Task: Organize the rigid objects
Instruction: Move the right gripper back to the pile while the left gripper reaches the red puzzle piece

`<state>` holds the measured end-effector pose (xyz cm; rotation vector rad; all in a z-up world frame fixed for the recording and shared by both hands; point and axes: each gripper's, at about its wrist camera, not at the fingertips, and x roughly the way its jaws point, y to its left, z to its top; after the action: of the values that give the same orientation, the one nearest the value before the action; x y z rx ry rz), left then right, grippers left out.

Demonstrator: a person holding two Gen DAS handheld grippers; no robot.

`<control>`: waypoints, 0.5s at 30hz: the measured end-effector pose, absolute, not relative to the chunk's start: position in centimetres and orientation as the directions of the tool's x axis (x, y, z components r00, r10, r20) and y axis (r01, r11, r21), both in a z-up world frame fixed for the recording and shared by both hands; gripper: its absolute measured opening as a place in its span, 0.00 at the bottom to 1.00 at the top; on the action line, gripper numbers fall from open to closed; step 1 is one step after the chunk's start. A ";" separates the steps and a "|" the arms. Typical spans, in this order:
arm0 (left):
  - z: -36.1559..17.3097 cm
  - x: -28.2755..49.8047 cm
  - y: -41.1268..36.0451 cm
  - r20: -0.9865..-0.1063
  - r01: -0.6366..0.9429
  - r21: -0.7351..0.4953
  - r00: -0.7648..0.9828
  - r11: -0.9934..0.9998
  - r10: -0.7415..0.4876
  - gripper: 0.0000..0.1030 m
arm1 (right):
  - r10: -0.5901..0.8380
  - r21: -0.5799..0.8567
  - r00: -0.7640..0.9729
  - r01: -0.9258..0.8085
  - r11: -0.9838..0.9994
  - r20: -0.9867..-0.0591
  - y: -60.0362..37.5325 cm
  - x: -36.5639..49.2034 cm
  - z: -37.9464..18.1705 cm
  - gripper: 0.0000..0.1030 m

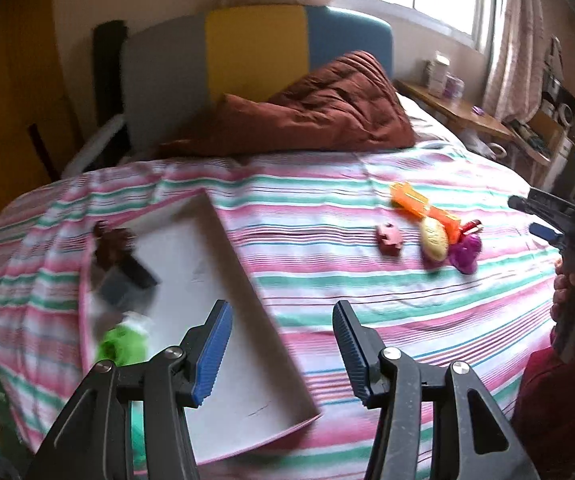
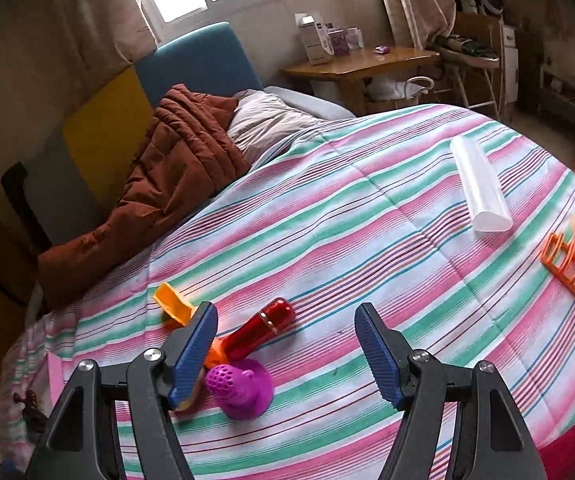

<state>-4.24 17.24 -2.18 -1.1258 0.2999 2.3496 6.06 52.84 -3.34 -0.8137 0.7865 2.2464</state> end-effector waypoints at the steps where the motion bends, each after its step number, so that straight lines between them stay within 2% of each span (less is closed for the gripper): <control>1: -2.4 -4.4 17.8 -0.780 -0.543 -0.027 -0.514 -0.839 0.358 0.52 | 0.340 0.314 -0.623 -0.703 -0.638 -0.705 52.6 6.0 -3.3 0.70; 15: -7.7 -9.5 29.8 -0.867 -0.628 -0.105 -0.323 -0.771 0.380 0.52 | 0.288 0.372 -0.662 -0.668 -0.644 -0.692 51.8 6.2 -3.4 0.75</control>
<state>-9.48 29.76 -7.66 -1.2919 0.3326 2.1185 6.19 51.83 -3.41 -0.8074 0.8468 2.2935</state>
